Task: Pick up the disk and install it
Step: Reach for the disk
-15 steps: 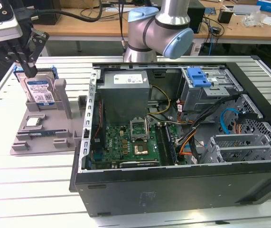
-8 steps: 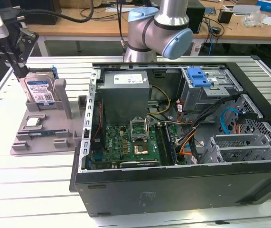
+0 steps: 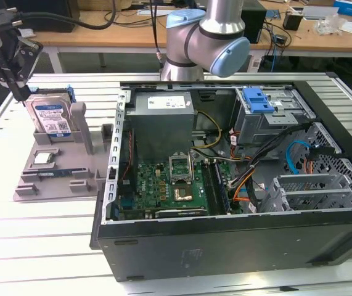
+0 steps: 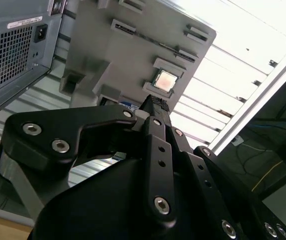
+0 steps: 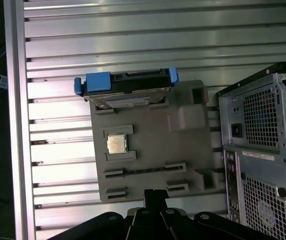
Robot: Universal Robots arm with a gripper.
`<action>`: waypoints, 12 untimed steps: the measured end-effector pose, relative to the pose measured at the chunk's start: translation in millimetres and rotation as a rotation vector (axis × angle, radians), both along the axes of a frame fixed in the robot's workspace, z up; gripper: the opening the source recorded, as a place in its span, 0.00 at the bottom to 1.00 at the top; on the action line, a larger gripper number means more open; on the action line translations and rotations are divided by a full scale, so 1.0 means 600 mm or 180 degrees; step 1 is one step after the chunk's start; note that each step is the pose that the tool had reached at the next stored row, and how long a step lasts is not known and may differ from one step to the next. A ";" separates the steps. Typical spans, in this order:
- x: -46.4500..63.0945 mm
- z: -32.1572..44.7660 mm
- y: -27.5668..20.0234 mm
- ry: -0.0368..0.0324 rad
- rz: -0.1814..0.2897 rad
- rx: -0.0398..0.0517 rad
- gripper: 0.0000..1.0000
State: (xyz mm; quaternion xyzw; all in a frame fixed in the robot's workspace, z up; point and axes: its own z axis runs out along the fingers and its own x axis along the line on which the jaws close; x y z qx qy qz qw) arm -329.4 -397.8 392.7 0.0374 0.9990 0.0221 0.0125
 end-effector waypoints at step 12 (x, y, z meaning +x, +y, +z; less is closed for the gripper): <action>-0.030 -0.003 0.0308 0.0000 0.0001 -0.0001 0.11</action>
